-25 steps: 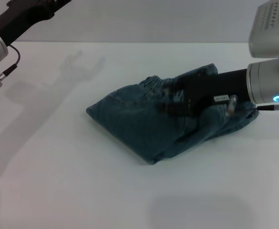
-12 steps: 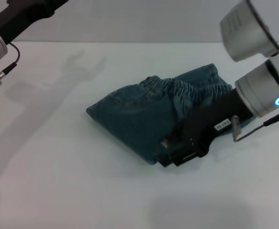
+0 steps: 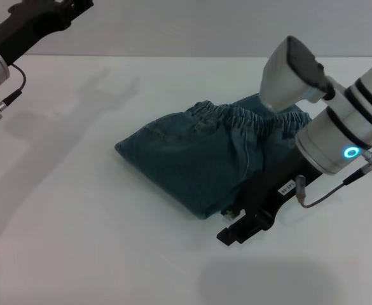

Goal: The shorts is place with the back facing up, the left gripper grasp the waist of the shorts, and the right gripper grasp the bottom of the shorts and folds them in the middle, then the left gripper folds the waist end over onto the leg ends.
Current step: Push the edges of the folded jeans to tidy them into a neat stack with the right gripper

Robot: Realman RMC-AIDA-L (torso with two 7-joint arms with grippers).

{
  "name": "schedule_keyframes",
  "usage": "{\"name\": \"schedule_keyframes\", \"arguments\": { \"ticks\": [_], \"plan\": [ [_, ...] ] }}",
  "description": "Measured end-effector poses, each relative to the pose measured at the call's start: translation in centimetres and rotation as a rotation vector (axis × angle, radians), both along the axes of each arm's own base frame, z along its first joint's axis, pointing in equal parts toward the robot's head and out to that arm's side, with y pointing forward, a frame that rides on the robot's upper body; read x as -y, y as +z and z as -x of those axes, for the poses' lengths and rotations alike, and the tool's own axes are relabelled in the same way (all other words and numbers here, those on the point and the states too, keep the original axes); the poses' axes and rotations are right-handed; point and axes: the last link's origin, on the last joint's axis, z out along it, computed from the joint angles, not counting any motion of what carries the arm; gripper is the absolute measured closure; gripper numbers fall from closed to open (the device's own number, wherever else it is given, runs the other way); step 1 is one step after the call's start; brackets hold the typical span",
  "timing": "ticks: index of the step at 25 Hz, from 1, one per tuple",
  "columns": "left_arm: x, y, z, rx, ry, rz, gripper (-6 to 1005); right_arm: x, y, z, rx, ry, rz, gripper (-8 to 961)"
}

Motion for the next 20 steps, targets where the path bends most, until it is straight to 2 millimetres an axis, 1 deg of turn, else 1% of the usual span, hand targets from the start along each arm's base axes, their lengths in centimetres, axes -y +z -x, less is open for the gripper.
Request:
{"name": "schedule_keyframes", "arguments": {
  "ticks": [2, 10, 15, 20],
  "plan": [
    [0.1, -0.2, 0.4, 0.003, 0.015, 0.005, 157, -0.1, -0.3, -0.1, 0.013, 0.010, -0.016, 442],
    [0.0, -0.3, 0.3, 0.003, 0.017, 0.007, 156, -1.2, -2.1, -0.5, 0.048, 0.049, -0.100, 443],
    [-0.1, -0.3, 0.3, 0.003, 0.017, 0.007, 156, -2.1, -2.8, 0.4, 0.047, 0.099, -0.149, 442],
    [-0.5, -0.6, 0.2, 0.003, 0.017, 0.018, 156, -4.0, -3.4, 1.2, 0.045, 0.128, -0.249, 443]
  ]
}}
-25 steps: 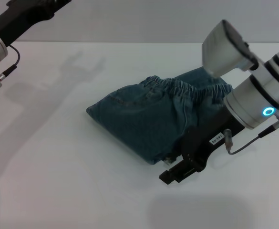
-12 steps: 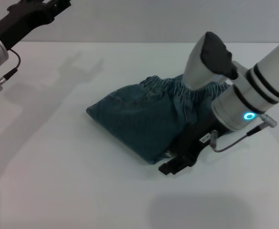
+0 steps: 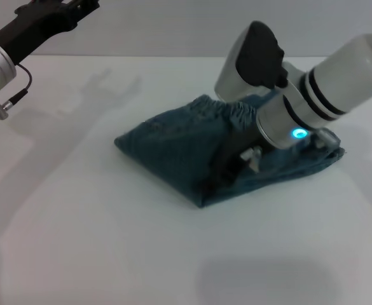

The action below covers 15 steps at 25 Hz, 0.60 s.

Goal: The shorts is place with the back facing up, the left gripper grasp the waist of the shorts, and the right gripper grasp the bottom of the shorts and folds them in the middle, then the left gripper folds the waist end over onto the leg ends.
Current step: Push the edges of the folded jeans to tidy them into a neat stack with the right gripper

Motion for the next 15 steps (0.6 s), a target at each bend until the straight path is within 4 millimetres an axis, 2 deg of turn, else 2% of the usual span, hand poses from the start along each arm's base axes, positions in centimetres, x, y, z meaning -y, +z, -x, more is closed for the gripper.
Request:
{"name": "schedule_keyframes", "arguments": {
  "ticks": [5, 15],
  "plan": [
    [0.0, -0.1, 0.0, -0.011, -0.005, -0.004, 156, -2.5, -0.4, 0.1, -0.008, 0.019, -0.150, 443],
    [-0.1, -0.4, 0.3, -0.025, -0.001, -0.002, 157, -3.9, -0.9, 1.0, -0.007, 0.082, -0.244, 442]
  ]
}}
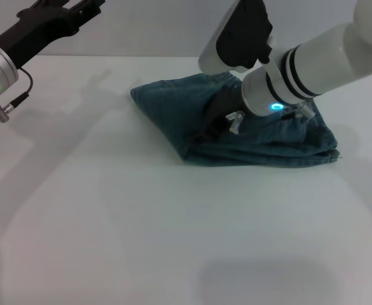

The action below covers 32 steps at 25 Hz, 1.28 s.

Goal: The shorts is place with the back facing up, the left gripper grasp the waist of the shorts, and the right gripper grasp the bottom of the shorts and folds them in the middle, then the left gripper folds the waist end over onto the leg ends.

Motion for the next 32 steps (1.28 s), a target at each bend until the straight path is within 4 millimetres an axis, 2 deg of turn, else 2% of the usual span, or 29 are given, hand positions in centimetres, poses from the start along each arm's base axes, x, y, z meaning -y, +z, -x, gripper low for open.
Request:
{"name": "schedule_keyframes", "arguments": {
  "ticks": [3, 4, 5, 7, 8, 9, 13, 14, 20, 24, 26, 32],
  "plan": [
    [0.0, 0.1, 0.1, -0.002, 0.002, -0.001, 157, 1.1, -0.4, 0.6, -0.047, 0.035, 0.079, 442],
    [0.0, 0.1, 0.2, -0.002, 0.003, -0.002, 157, 2.8, -0.3, 1.2, -0.151, 0.069, 0.182, 442],
    [0.1, 0.1, 0.2, -0.003, 0.004, -0.002, 157, 2.8, -0.3, 1.2, -0.151, 0.069, 0.182, 442],
    [0.1, 0.1, 0.3, -0.003, 0.005, -0.002, 156, 4.2, 0.5, 1.5, -0.250, 0.091, 0.242, 442],
    [0.2, 0.1, 0.4, -0.002, 0.006, -0.001, 156, 5.2, 1.8, 1.3, -0.310, 0.112, 0.244, 442],
    [0.2, 0.1, 0.4, -0.002, 0.006, -0.001, 156, 5.2, 1.8, 1.3, -0.310, 0.112, 0.244, 442],
    [0.2, 0.1, 0.4, -0.002, 0.005, 0.000, 156, 6.0, 4.7, -0.9, -0.425, 0.117, 0.103, 442],
    [0.2, 0.1, 0.4, -0.001, 0.004, 0.000, 156, 5.9, 6.1, -2.0, -0.481, 0.093, 0.052, 442],
    [0.1, 0.2, 0.0, -0.001, -0.007, 0.000, 156, 5.8, 7.6, -4.0, -0.540, 0.025, 0.010, 443],
    [0.1, 0.1, -0.3, -0.006, -0.020, 0.006, 157, 5.2, 8.8, -6.5, -0.575, 0.033, -0.145, 443],
    [0.1, 0.0, -0.3, -0.007, -0.023, 0.009, 157, 5.2, 9.1, -6.8, -0.596, 0.041, -0.170, 443],
    [0.2, -0.1, -0.3, -0.005, -0.029, 0.015, 157, 5.9, 11.3, -9.8, -0.716, 0.087, -0.362, 443]
  ]
}}
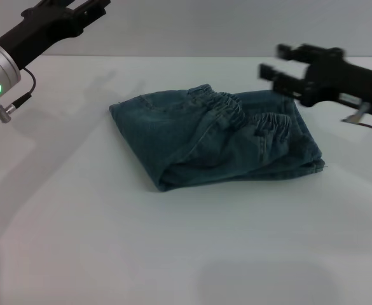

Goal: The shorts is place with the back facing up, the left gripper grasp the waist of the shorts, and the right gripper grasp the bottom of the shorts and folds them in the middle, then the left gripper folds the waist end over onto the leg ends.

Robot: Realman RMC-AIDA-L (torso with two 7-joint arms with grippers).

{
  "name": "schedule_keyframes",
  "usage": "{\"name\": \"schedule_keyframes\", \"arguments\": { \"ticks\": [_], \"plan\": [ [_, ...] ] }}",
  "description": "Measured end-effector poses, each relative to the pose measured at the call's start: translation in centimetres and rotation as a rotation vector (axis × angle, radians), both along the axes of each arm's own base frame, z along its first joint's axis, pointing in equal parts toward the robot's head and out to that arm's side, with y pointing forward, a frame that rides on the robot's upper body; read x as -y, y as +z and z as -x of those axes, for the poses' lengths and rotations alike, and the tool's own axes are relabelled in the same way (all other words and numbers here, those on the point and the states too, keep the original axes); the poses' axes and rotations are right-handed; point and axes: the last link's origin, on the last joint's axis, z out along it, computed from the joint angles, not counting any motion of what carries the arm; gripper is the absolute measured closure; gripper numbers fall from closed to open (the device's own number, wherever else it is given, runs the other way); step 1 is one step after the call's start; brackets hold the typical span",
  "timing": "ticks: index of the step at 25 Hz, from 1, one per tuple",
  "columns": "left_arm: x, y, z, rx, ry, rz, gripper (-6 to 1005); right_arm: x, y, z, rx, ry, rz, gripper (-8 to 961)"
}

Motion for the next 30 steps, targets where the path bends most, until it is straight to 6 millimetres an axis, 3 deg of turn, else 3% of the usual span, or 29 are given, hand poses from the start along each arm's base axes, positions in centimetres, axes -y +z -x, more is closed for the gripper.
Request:
{"name": "schedule_keyframes", "arguments": {
  "ticks": [6, 11, 18, 25, 29, 30],
  "plan": [
    [0.4, -0.2, 0.5, -0.028, -0.017, -0.011, 156, 2.0, 2.6, -4.0, -0.125, -0.057, -0.248, 443],
    [1.1, -0.4, 1.3, -0.056, -0.062, -0.068, 156, 4.8, 4.9, -8.1, -0.203, -0.140, -0.489, 443],
    [3.5, 0.2, 3.8, -0.047, -0.123, -0.316, 157, 9.9, 7.4, -14.0, -0.290, -0.322, -0.892, 443],
    [5.6, 0.9, 6.8, -0.070, -0.032, -0.524, 157, 13.5, 8.1, -16.9, -0.285, -0.502, -1.188, 443],
    [5.9, 1.2, 7.5, -0.070, 0.001, -0.559, 157, 13.6, 8.0, -17.2, -0.282, -0.535, -1.209, 443],
    [6.5, 1.4, 8.8, -0.067, 0.071, -0.597, 157, 13.5, 8.0, -17.2, -0.283, -0.539, -1.211, 443]
  ]
}}
